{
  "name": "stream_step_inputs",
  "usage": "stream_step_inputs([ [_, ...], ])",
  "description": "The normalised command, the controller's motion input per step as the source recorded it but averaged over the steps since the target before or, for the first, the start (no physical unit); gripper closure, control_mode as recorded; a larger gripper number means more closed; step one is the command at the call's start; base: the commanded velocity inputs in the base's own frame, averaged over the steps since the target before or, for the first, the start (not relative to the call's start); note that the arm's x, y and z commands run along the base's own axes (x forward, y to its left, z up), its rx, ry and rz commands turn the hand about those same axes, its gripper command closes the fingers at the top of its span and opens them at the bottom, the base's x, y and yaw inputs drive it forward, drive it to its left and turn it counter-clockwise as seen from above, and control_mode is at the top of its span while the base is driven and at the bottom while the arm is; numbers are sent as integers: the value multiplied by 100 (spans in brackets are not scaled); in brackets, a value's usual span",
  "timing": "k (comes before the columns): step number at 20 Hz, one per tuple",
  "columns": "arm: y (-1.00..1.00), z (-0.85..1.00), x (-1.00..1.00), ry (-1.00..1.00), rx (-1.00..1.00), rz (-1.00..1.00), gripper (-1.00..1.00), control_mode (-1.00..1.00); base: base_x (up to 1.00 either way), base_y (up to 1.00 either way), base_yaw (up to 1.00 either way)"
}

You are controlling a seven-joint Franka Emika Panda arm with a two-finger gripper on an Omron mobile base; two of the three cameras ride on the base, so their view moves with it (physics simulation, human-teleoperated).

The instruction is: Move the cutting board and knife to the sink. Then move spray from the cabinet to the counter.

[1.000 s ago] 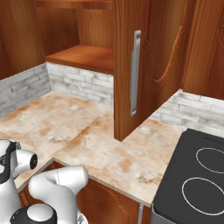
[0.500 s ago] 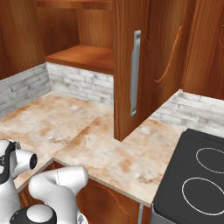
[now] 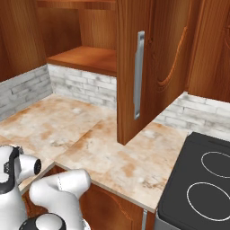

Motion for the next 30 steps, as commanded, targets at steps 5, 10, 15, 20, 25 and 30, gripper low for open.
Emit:
stream_step_inputs([
  [5,-32,0,-14,0,3,0,-100,-100,0,0,0],
  [10,-35,0,-7,0,5,0,-100,-100,0,0,0],
  [15,-47,36,-20,0,13,-1,-100,-100,0,0,0],
  [20,-56,65,-16,-4,16,-5,-100,-100,0,0,0],
  [25,-67,77,-21,-10,17,-11,-100,-100,0,0,0],
  [30,-38,93,-4,-15,12,-13,-100,-100,0,0,0],
])
